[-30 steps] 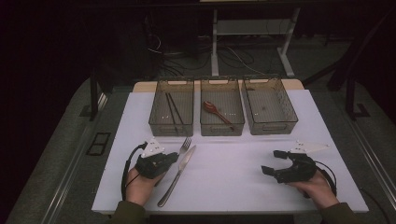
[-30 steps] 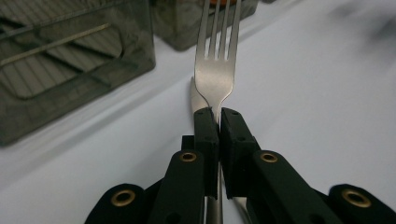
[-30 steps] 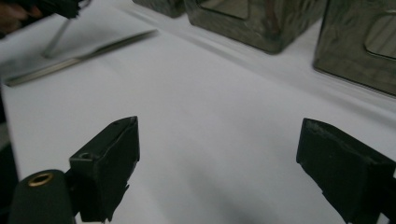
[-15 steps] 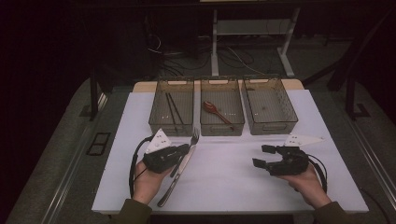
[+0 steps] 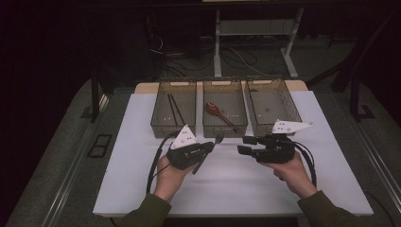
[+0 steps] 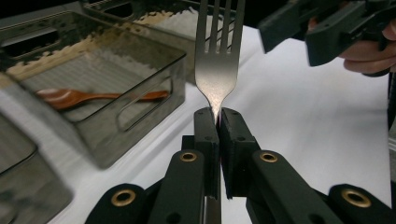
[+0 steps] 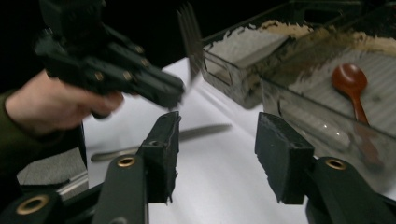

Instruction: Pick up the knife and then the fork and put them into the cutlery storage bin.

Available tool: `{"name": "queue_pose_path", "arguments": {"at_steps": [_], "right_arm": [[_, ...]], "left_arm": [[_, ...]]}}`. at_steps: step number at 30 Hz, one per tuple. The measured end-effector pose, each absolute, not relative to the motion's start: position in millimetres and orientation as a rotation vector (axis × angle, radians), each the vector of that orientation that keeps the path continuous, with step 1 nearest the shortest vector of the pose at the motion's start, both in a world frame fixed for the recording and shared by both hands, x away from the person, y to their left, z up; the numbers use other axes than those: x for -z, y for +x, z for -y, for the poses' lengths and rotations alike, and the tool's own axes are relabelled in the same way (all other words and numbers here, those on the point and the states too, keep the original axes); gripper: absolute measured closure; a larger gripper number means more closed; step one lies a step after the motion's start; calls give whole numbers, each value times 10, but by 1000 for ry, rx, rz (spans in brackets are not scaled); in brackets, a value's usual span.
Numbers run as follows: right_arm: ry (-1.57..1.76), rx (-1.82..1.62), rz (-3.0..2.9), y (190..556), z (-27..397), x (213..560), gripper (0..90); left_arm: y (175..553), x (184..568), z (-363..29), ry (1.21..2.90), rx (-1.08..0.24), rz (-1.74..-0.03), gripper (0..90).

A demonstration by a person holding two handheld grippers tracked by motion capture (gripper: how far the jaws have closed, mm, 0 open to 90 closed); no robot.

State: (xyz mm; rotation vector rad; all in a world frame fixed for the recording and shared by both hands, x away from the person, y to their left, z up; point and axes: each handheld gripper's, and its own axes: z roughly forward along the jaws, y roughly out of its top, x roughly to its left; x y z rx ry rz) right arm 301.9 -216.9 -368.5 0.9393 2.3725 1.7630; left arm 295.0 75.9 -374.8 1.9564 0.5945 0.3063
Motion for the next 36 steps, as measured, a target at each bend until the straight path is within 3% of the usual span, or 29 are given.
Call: {"name": "queue_pose_path", "arguments": {"at_steps": [17,27,36], "right_arm": [[973,-1824,-2327,3234,1863,3575,623],[931,-1754,-2280,3219,1755,3539,849],[906,-1683,-2274,3197,1764,3539,869]], "left_arm": [[3007,3745,-605,1941,-336,-576,852],[3016,3738,-657,1886,-311,-594,851],[2996,3776,-637,1905,-330,-562,808]]}}
